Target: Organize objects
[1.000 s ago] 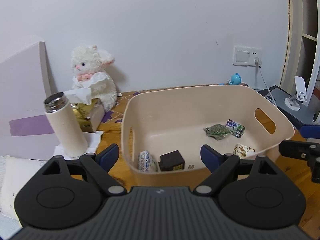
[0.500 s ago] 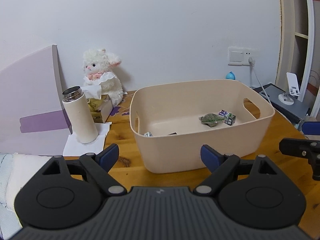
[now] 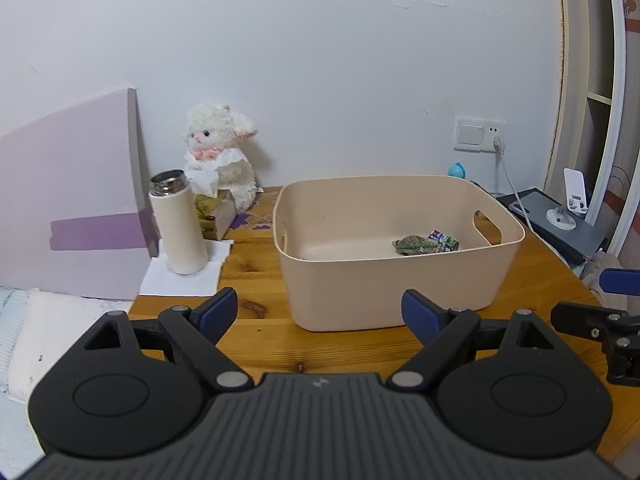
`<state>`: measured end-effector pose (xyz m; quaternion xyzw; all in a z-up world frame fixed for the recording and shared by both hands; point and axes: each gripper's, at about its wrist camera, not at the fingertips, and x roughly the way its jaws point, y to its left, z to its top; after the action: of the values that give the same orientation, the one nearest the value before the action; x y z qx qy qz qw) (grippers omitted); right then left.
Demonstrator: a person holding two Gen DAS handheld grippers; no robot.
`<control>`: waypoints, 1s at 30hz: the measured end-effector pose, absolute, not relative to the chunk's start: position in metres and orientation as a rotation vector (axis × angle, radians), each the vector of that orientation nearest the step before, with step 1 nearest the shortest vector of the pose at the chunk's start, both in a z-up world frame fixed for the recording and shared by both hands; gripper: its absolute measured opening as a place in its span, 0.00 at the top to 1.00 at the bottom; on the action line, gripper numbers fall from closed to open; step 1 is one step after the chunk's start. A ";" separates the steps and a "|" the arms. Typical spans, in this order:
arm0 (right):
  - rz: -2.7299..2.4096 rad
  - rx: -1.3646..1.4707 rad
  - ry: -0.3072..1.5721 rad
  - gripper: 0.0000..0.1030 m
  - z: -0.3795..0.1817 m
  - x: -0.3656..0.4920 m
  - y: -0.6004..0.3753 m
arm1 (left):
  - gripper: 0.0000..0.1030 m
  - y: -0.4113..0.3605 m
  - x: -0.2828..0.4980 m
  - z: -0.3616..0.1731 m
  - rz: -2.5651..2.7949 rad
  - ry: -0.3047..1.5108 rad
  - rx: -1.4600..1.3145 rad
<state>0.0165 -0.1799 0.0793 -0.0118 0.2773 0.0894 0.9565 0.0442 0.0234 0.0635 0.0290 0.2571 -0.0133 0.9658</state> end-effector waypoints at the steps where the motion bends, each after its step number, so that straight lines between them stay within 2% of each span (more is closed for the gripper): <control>1: 0.183 -0.022 0.562 0.24 0.080 0.015 -0.180 | 0.13 0.023 0.040 0.065 -0.026 0.519 0.063; 14: 0.195 0.008 0.558 0.21 0.080 -0.019 -0.178 | 0.13 0.023 -0.004 0.060 -0.044 0.557 0.044; 18: 0.196 0.008 0.573 0.15 0.079 -0.029 -0.177 | 0.13 0.022 -0.019 0.063 -0.034 0.550 0.041; 30: 0.172 0.021 0.555 0.10 0.088 -0.057 -0.183 | 0.13 0.019 -0.049 0.070 -0.027 0.560 0.041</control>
<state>-0.0573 -0.1829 0.0879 0.0104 0.2738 0.0846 0.9580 -0.0485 0.0188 0.0701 0.0201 0.2764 -0.0134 0.9607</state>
